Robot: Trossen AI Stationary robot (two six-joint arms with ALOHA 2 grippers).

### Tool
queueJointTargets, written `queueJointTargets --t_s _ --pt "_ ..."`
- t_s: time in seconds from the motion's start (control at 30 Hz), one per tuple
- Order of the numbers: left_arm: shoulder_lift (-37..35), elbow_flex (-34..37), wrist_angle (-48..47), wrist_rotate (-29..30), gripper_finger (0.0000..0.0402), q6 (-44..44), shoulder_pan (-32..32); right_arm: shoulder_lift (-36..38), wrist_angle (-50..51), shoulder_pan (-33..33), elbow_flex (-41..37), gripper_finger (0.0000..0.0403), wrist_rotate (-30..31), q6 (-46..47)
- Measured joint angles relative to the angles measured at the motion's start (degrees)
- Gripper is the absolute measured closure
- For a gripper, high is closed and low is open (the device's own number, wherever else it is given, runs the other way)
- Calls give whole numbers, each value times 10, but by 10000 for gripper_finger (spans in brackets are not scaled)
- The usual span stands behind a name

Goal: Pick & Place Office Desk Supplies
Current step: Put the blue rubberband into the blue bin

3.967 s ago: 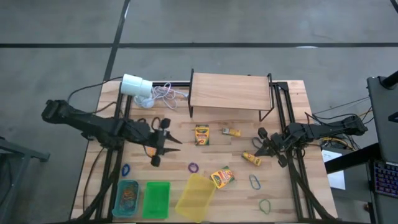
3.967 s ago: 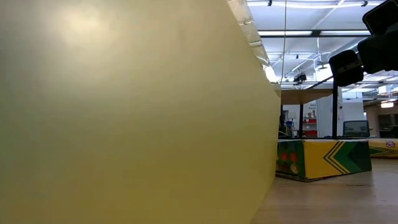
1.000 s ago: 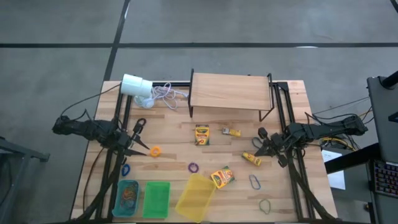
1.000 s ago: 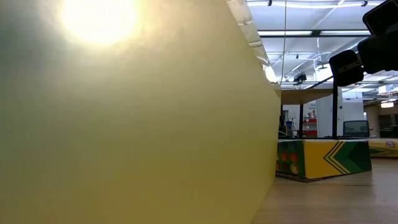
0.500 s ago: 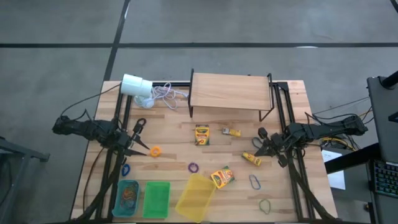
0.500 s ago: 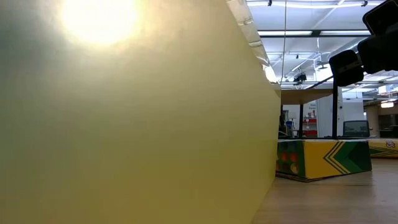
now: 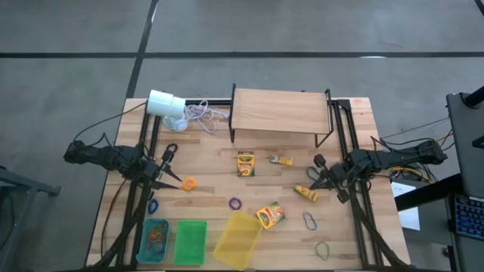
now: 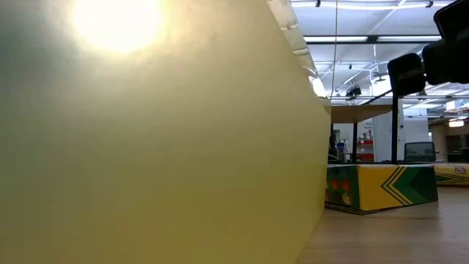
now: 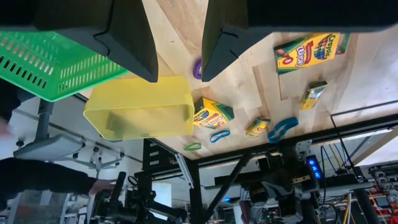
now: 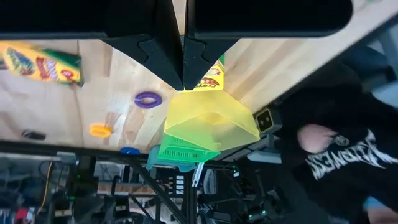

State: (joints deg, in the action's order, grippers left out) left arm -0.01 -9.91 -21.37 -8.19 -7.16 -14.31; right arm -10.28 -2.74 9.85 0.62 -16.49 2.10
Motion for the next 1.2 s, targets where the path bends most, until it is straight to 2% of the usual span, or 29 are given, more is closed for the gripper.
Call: queueJointTargets --t_s 0.2,0.37,0.63,0.7,0.8,0.87,0.93,1.0,1.07,1.2 --pt "0 0 0 0 275 0 0 0 -12 0 0 394 0 12" --pt "0 0 0 0 275 0 0 1 -92 1 0 394 -1 14" --pt "0 0 0 0 275 0 0 -1 -118 1 0 394 -1 102" --pt "0 0 0 0 275 0 0 -1 -135 1 0 394 0 75" --pt "0 0 0 0 275 0 0 0 -165 1 0 394 0 -64" --pt "0 0 0 0 275 0 0 -1 -195 1 0 394 0 -118" --pt "0 0 0 0 275 0 0 -1 -241 1 0 394 8 -82" --pt "0 0 0 0 275 0 0 0 -272 1 0 394 41 4" --pt "0 0 0 0 275 0 0 0 -272 1 1 394 72 56" --pt "0 0 0 0 275 0 0 -1 -224 1 1 394 107 91"
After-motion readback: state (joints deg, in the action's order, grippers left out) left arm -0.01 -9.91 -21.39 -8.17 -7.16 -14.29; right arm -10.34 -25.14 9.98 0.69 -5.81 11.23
